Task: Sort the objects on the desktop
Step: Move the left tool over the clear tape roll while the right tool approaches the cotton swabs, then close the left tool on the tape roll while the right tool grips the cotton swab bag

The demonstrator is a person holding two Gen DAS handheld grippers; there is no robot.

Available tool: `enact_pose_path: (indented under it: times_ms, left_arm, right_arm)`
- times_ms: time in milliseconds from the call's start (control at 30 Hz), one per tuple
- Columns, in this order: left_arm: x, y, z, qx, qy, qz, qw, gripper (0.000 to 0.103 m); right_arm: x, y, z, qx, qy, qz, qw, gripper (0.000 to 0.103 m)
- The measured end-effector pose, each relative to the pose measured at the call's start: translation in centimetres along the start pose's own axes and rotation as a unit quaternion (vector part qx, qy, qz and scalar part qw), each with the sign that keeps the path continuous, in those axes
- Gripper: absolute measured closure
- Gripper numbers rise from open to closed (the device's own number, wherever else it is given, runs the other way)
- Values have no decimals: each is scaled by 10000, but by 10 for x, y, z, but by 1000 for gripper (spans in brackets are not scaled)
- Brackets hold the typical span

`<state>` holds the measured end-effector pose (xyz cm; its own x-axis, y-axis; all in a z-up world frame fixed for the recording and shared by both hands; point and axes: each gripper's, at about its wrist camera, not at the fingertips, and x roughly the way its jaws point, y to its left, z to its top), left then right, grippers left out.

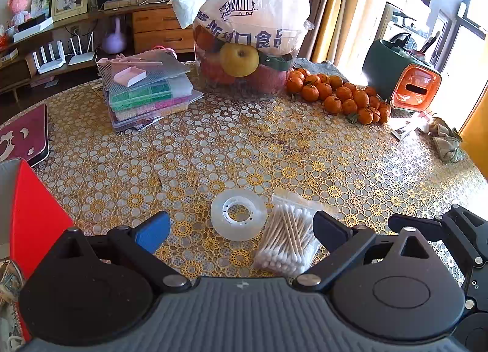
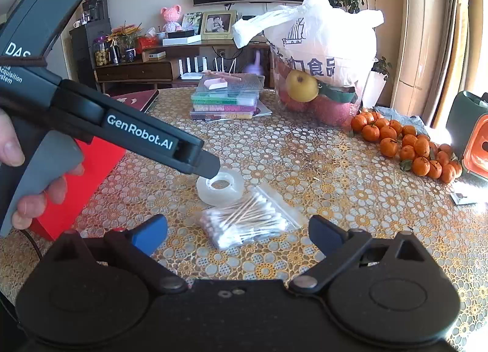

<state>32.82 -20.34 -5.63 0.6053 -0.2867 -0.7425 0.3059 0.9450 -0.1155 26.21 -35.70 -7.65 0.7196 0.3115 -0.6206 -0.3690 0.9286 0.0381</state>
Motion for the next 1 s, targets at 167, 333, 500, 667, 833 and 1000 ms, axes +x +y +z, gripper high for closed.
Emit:
enact_pose_path:
  times_ms: [167, 333, 500, 667, 833, 1000]
  left_arm:
    - [18, -1, 1, -48, 90, 34, 9999, 3]
    - [36, -1, 1, -92, 189, 92, 9997, 3]
    - [53, 3, 0, -147, 276, 140, 9994, 3]
    - [65, 7, -2, -144, 317, 221, 9991, 3]
    - [75, 10, -4, -165, 373, 283, 9988, 3]
    - [79, 10, -6, -102, 309, 292, 9990, 3]
  right_arm:
    - [14, -4, 0, -23, 14, -3, 10000, 4]
    - [30, -9, 0, -37, 91, 12, 10000, 4]
    - [43, -12, 0, -76, 170, 29, 9998, 4]
    - [52, -14, 1, -53, 208, 41, 9998, 4]
    - [59, -14, 1, -46, 238, 50, 9997, 4]
    - [67, -15, 1, -111, 282, 15, 9995, 4]
